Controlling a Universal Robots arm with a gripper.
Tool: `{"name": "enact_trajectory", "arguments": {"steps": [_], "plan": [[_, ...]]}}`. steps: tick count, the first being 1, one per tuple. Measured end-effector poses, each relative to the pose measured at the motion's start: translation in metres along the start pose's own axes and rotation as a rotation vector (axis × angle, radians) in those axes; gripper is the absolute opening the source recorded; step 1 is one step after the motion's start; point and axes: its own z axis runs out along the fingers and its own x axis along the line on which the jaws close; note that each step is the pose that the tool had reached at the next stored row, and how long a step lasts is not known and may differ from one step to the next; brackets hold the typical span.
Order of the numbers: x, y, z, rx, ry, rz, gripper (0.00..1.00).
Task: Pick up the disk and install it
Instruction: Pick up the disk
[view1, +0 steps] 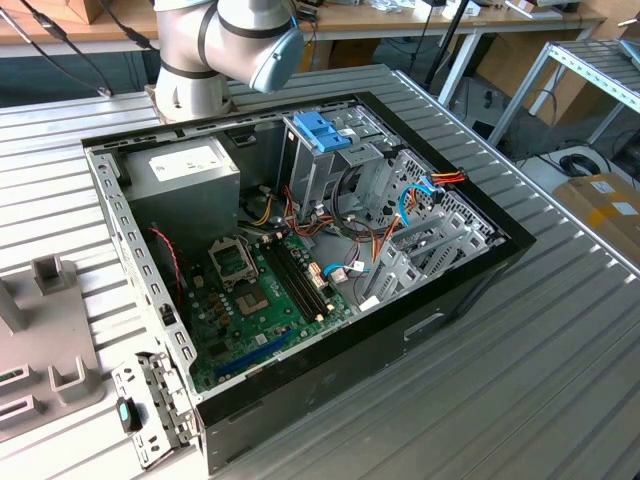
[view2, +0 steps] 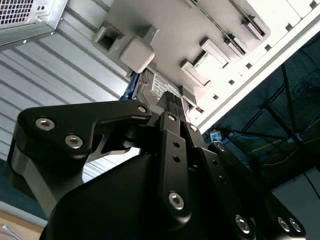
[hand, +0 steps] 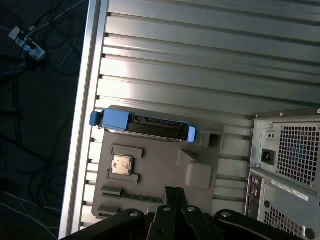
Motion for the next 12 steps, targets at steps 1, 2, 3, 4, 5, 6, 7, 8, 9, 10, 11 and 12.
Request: {"name": "enact_trajectory", "arguments": {"steps": [1, 2, 3, 4, 5, 6, 7, 8, 9, 10, 11, 12], "plan": [[-0.0001, 0.0000, 0.0000, -0.0012, 0.0007, -0.045, 0.11], [-0.0002, 0.0000, 0.0000, -0.0027, 0.0016, -0.103, 0.11], [-0.0002, 0.0000, 0.0000, -0.0030, 0.0018, -0.115, 0.11], [-0.0002, 0.0000, 0.0000, -0.0032, 0.0019, -0.121, 0.11], [-0.0002, 0.0000, 0.0000, -0.0033, 0.0020, -0.126, 0.11], [-0.0002, 0.0000, 0.0000, -0.0036, 0.0021, -0.133, 0.11], [-0.0002, 0.0000, 0.0000, -0.0037, 0.0022, -0.140, 0.11], [-0.0002, 0.0000, 0.0000, -0.0039, 0.0022, -0.145, 0.11], [-0.0003, 0.0000, 0.0000, -0.0040, 0.0024, -0.151, 0.11], [-0.0003, 0.0000, 0.0000, -0.0042, 0.0024, -0.156, 0.11], [-0.0003, 0.0000, 0.0000, -0.0043, 0.0026, -0.163, 0.11], [-0.0003, 0.0000, 0.0000, -0.0047, 0.0027, -0.173, 0.11]]}}
